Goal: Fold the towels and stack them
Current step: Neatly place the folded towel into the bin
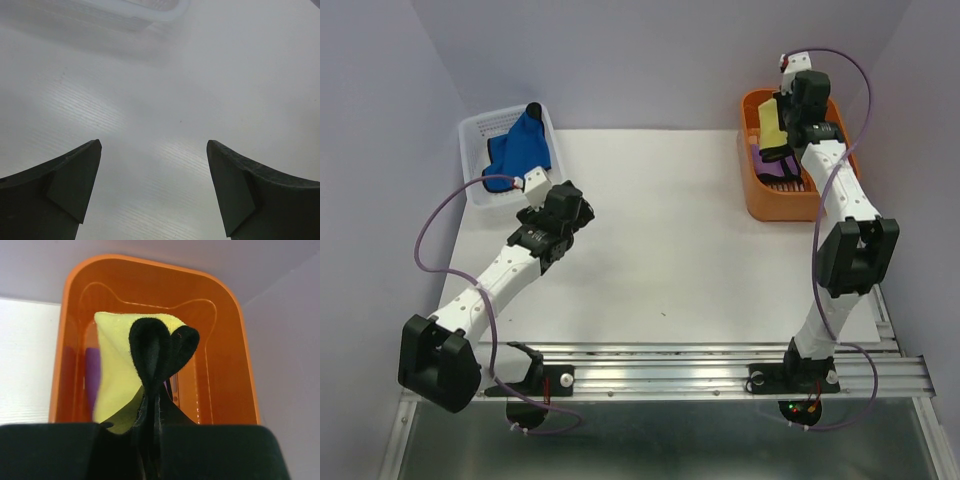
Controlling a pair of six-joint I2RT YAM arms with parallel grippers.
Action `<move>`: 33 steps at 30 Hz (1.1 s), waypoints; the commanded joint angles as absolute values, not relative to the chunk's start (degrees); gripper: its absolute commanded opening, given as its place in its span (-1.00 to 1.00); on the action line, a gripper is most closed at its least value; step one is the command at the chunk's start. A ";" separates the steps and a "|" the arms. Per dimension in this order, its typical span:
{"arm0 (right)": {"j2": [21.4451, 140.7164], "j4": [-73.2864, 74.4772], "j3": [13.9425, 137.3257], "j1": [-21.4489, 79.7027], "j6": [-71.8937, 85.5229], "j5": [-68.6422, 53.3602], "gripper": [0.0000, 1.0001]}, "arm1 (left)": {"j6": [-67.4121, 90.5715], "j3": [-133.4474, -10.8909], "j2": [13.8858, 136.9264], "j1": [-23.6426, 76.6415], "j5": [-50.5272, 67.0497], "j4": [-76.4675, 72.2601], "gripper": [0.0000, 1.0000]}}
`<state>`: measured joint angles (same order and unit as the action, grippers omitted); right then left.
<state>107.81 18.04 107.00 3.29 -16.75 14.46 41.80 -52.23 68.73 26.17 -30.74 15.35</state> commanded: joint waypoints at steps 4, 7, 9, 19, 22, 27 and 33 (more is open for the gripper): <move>110.12 17.05 111.80 1.76 -16.61 15.65 -0.99 | 40.08 -54.67 69.78 25.58 -31.82 14.59 0.97; 111.44 17.93 112.41 1.76 -16.35 14.24 -0.99 | 39.90 -54.76 70.05 25.40 -31.64 14.41 0.97; 112.23 18.71 112.67 1.85 -15.56 13.10 -0.99 | 39.82 -54.93 70.22 25.31 -31.55 14.33 0.97; 118.03 22.85 116.28 1.76 -11.43 7.12 -0.99 | 39.90 -54.84 71.45 25.05 -31.20 14.06 0.98; 119.97 23.12 116.10 1.76 -9.85 6.59 -0.99 | 39.81 -55.02 72.42 24.96 -31.11 13.80 0.98; 123.92 22.68 118.12 1.76 -9.58 7.47 -0.99 | 39.64 -56.16 73.91 24.96 -30.85 13.71 0.97; 128.49 22.33 121.28 1.76 -10.19 11.07 -0.99 | 39.55 -57.39 75.93 24.87 -30.59 13.45 0.97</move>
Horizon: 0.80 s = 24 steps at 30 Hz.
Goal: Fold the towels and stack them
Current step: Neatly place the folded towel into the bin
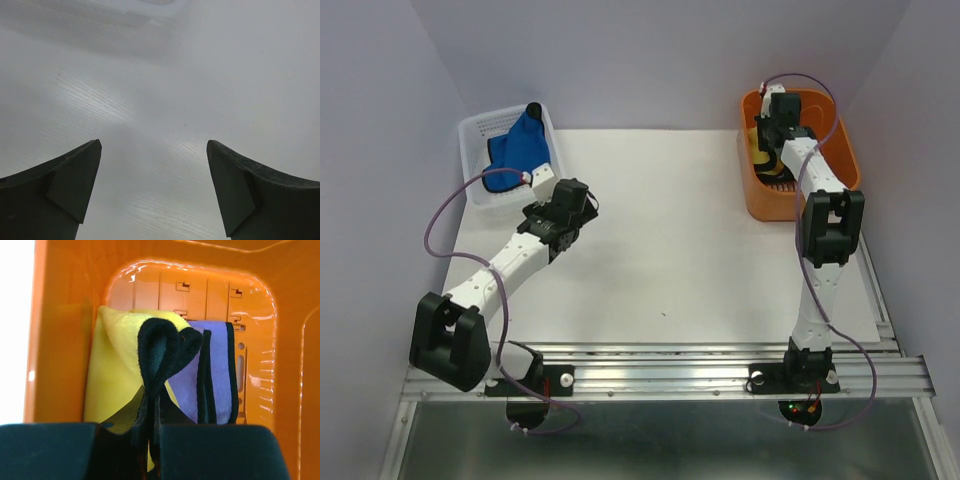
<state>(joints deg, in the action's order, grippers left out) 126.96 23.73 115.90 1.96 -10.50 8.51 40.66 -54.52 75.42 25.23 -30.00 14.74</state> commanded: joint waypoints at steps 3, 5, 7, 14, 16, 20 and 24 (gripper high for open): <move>130.43 22.24 122.69 1.67 -10.37 13.26 -0.99 | 39.64 -57.92 76.90 24.79 -30.59 13.36 0.98; 131.39 21.80 123.05 1.67 -10.28 13.71 -0.95 | 39.29 -58.18 77.52 24.79 -30.41 13.18 0.98; 131.75 21.27 122.96 1.76 -10.11 15.29 -0.82 | 39.20 -58.45 77.96 24.79 -30.32 13.18 0.97; 131.40 21.36 123.05 1.67 -9.41 20.20 -0.06 | 38.67 -59.76 78.66 24.79 -29.88 13.18 0.98; 129.91 21.53 122.87 1.67 -9.14 21.00 0.11 | 38.67 -60.29 78.58 24.79 -29.80 13.18 0.98; 125.61 20.57 121.55 1.76 -8.09 23.02 0.40 | 38.23 -61.78 78.22 24.79 -29.62 13.45 0.97; 121.03 18.73 119.80 1.67 -7.21 28.38 1.00 | 37.88 -62.67 76.91 24.79 -29.00 13.53 0.97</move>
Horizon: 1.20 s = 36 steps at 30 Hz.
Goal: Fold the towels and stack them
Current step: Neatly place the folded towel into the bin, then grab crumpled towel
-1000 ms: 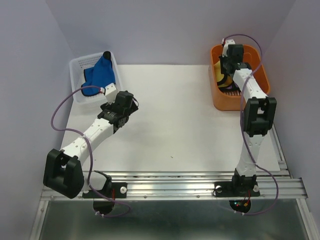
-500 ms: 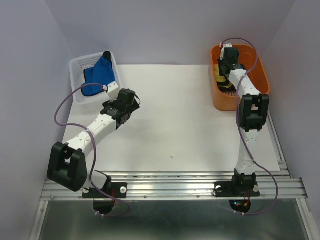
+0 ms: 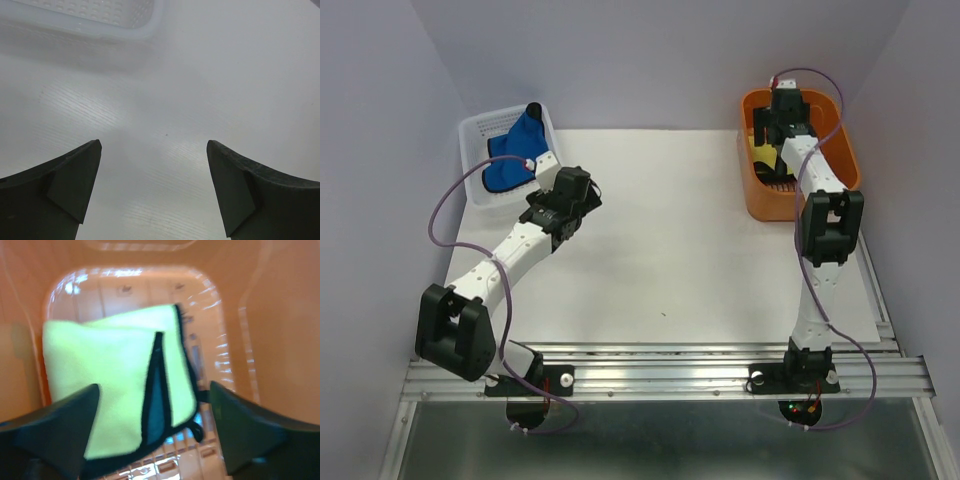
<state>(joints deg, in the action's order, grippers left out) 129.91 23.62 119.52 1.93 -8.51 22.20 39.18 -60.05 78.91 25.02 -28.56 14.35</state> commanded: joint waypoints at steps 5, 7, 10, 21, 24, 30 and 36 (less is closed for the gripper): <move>114.28 18.89 115.93 1.67 -6.33 25.41 1.00 | 37.18 -62.31 74.36 24.79 -29.44 13.54 0.98; 112.42 19.51 114.09 1.76 -4.75 21.46 1.00 | 36.74 -63.10 73.57 24.70 -29.88 13.62 0.98; 108.91 21.62 113.12 1.76 -1.33 14.52 1.00 | 35.34 -64.42 73.13 24.61 -29.97 13.80 0.98; 85.19 9.17 83.01 3.33 13.60 -15.01 1.00 | 22.43 -84.69 89.61 8.91 -19.89 11.61 0.97; 75.28 1.96 68.01 3.87 18.26 -15.47 1.00 | 19.35 -93.64 97.09 5.20 -17.41 8.53 0.98; 63.38 4.03 54.42 3.96 20.30 -12.14 1.00 | 14.68 -124.51 124.16 1.41 -20.57 23.02 0.98; 56.78 10.53 49.31 4.04 20.31 -3.70 1.00 | 13.80 -132.64 134.56 -4.82 -14.06 21.54 0.98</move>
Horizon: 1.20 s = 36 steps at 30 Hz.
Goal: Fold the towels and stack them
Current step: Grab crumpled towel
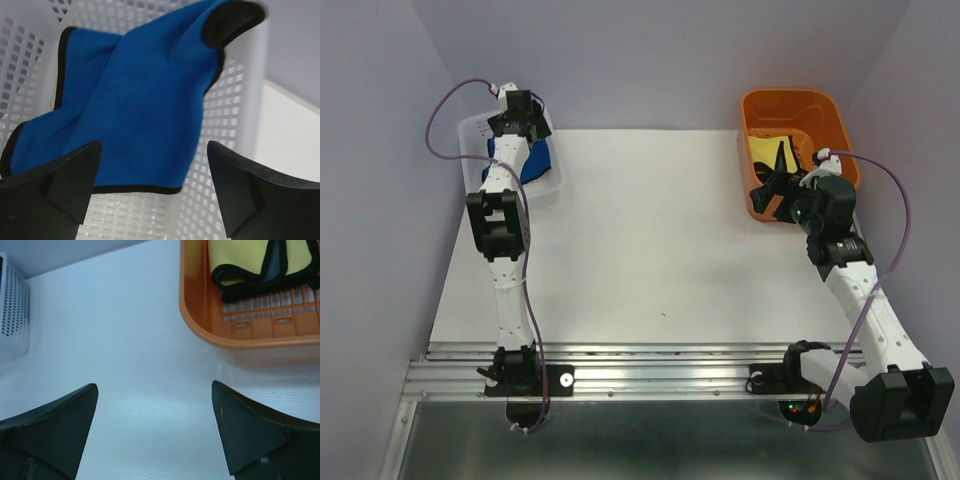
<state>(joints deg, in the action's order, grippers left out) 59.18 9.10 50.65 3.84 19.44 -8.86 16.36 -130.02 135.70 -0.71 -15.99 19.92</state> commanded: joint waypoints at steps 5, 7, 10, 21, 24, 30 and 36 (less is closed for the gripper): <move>54.85 11.69 47.99 4.04 20.39 -0.35 1.00 | 10.21 -131.22 138.94 -6.42 -12.39 19.77 0.98; 54.67 11.16 47.55 4.04 20.39 -0.61 1.00 | 9.85 -134.11 141.85 -6.42 -11.43 21.09 0.98; 55.11 11.34 47.55 4.04 20.13 -1.05 1.00 | 10.11 -134.74 143.78 -6.50 -10.99 20.92 0.98; 53.79 12.13 46.76 4.04 19.95 0.34 1.00 | 9.76 -134.65 146.16 -6.24 -10.28 18.02 0.18; 53.17 11.60 46.23 4.04 20.04 1.23 1.00 | 8.88 -134.47 146.16 -5.98 -10.37 17.93 -0.64; 53.26 11.60 46.49 3.96 20.04 1.06 1.00 | 9.58 -134.56 141.95 -5.98 -10.19 16.79 -1.00; 53.53 11.42 46.67 4.04 19.95 0.35 1.00 | 11.16 -133.24 131.76 -5.98 -9.84 13.10 -1.00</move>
